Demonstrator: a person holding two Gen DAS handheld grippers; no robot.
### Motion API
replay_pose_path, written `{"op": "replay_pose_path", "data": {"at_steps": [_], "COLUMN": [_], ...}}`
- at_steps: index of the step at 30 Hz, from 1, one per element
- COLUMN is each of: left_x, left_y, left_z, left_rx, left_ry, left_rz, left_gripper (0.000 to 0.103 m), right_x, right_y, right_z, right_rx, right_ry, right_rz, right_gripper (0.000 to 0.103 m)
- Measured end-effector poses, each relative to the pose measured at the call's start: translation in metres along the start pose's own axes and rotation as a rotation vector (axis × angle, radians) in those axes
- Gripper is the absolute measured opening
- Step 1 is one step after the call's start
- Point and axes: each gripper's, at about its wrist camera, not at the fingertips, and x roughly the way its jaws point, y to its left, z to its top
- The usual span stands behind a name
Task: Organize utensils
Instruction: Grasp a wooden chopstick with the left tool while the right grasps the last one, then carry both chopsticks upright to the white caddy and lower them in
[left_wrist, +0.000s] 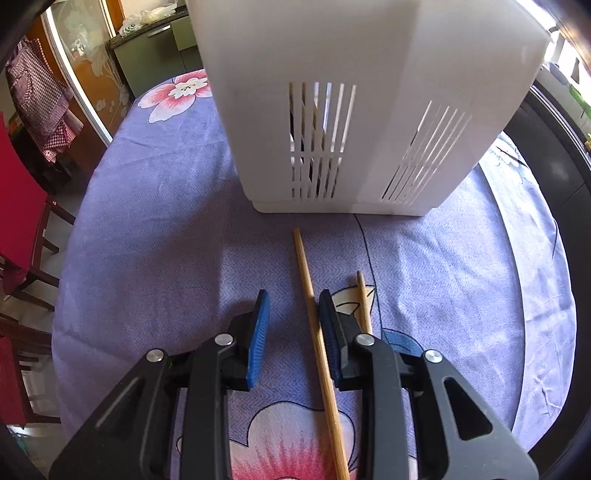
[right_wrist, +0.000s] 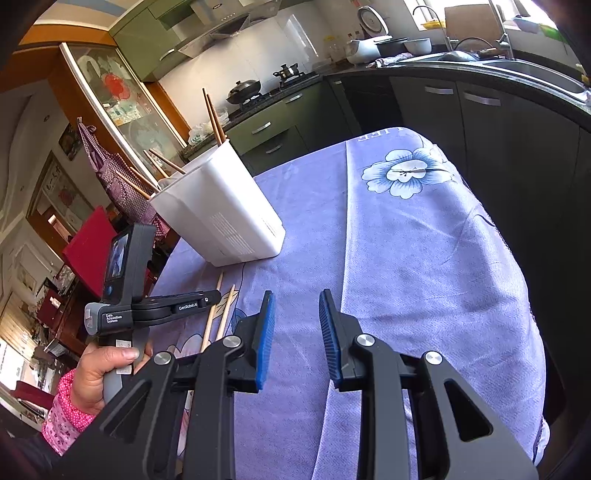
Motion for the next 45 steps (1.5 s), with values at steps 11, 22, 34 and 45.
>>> {"op": "replay_pose_path", "data": {"at_steps": [11, 22, 34, 45], "left_x": [-0.007, -0.083, -0.126, -0.121], "left_y": [0.016, 0.071, 0.086, 0.091], "left_z": [-0.004, -0.027, -0.046, -0.044], "left_rx": [0.013, -0.015, 0.006, 0.012], "left_ry": [0.002, -0.216, -0.325, -0.313], "left_rz": [-0.06, -0.163, -0.21, -0.227], "left_gripper": [0.005, 0.006, 0.005, 0.006], "right_x": [0.018, 0.109, 0.194, 0.183], "right_y": [0.013, 0.075, 0.14, 0.131], "right_z": [-0.002, -0.005, -0.007, -0.001], "right_rx": [-0.031, -0.2, -0.382, -0.317], "right_ry": [0.049, 0.261, 0.386, 0.364], "right_rz": [-0.006, -0.038, -0.177, -0.166], "right_gripper": [0.026, 0.026, 0.031, 0.007]}}
